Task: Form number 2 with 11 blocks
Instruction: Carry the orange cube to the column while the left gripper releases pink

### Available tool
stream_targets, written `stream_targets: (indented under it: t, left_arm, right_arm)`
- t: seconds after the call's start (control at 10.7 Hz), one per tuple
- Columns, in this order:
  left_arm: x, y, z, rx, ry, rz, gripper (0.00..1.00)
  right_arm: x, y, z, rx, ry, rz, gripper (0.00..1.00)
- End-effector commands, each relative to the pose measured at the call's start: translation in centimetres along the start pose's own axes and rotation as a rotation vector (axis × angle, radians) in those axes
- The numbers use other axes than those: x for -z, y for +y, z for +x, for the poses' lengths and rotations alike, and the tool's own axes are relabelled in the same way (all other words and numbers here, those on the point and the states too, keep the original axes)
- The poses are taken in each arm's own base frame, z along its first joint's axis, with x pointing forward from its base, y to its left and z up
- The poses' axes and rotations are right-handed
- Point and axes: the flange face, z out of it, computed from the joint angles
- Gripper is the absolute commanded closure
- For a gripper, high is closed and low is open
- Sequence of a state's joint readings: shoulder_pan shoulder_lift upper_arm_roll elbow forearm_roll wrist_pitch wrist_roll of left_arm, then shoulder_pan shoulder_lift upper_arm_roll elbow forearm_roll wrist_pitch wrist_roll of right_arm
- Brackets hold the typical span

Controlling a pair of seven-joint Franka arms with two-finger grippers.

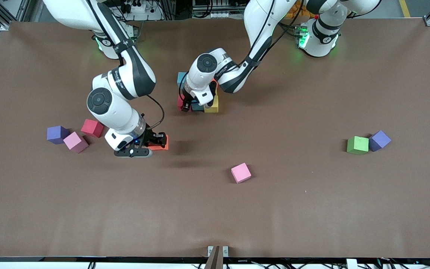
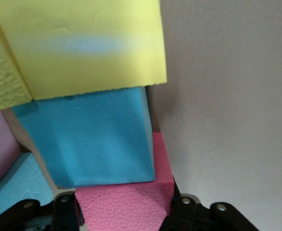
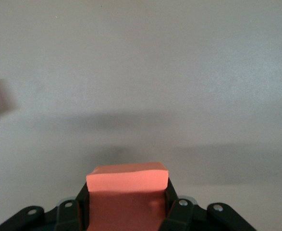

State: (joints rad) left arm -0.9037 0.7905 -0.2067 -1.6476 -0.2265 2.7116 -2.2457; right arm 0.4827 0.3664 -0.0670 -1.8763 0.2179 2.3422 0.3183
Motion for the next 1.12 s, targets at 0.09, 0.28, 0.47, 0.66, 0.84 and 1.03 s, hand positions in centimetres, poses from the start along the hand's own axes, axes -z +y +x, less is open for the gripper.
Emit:
stream_targets:
  t: [0.09,0.28,0.47,0.66,0.84,1.03]
  left_arm:
    - [0.1,0.2,-0.4,-0.005,0.002,-0.026,0.13]
    - [0.1,-0.4,-1.0,-0.02,0.002,-0.025,0.0]
    - [0.9,-0.3,-1.6,-0.023,-0.01,-0.033,0.0]
    - [2.0,-0.2,-2.2,-0.026,-0.019,-0.041,0.0]
    - [3.9,0.0,-2.8,-0.03,-0.03,-0.054,0.0]
    - [6.8,-0.6,-3.4,-0.042,-0.022,-0.046,0.0]
  right_arm:
    - [0.4,-0.4,-1.4,-0.067,-0.002,-0.004,0.78]
    - [1.1,-1.0,-1.6,-0.125,0.038,-0.06,0.8]
    - [2.4,-2.4,-2.5,-0.142,0.098,-0.113,0.82]
    - [2.8,-3.2,-4.1,-0.128,0.186,-0.127,0.8]
    - [2.0,-4.0,-5.3,-0.131,0.242,-0.121,0.8]
    - [1.9,-4.5,-5.7,-0.128,0.248,-0.129,0.8]
